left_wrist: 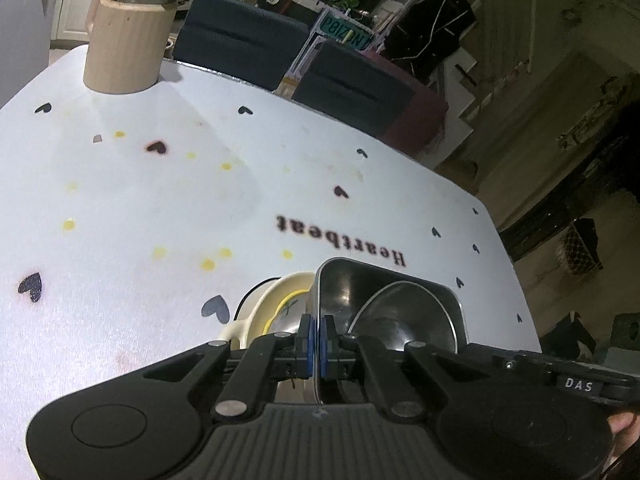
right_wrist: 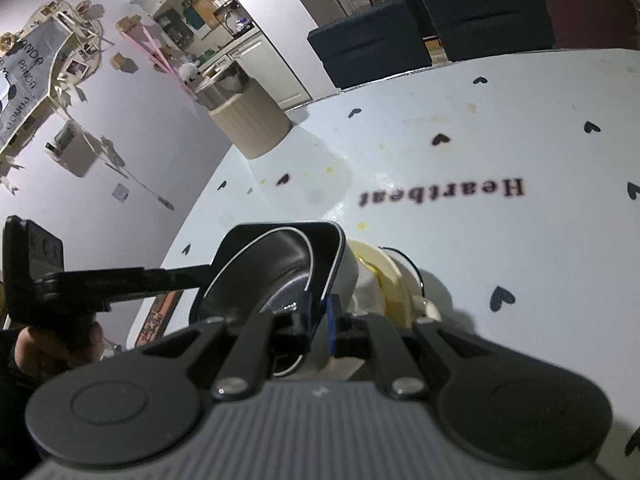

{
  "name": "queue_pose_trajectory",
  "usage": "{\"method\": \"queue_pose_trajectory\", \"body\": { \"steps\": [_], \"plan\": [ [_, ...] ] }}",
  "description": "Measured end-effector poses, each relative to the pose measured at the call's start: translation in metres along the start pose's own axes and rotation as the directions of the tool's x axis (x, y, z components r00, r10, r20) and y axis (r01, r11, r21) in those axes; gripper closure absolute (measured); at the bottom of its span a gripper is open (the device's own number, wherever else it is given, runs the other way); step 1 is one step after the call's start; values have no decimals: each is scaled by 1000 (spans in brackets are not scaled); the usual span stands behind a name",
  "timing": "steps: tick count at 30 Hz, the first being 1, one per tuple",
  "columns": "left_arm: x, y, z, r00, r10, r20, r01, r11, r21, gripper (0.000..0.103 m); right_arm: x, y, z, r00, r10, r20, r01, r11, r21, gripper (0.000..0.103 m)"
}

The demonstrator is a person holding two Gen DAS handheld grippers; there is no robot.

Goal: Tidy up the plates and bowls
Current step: 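Lower the rectangular tray into the floral bowl on the plate stack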

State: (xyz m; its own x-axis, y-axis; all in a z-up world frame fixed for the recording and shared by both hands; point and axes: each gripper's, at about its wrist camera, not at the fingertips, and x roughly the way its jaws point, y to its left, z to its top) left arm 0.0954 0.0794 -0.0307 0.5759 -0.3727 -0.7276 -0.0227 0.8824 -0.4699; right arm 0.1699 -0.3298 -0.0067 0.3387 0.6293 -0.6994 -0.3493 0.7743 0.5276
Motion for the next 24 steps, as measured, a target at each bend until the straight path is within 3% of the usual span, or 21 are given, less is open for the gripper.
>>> {"method": "queue_pose_trajectory", "body": {
  "steps": [18, 24],
  "plan": [
    [17, 0, -2, 997, 56, -53, -56, 998, 16, 100, 10, 2, 3, 999, -8, -33, 7, 1000, -12, 93],
    [16, -2, -3, 997, 52, -55, -51, 998, 22, 100, 22, 0, 2, 995, -63, -74, 61, 998, -29, 93]
  ]
}}
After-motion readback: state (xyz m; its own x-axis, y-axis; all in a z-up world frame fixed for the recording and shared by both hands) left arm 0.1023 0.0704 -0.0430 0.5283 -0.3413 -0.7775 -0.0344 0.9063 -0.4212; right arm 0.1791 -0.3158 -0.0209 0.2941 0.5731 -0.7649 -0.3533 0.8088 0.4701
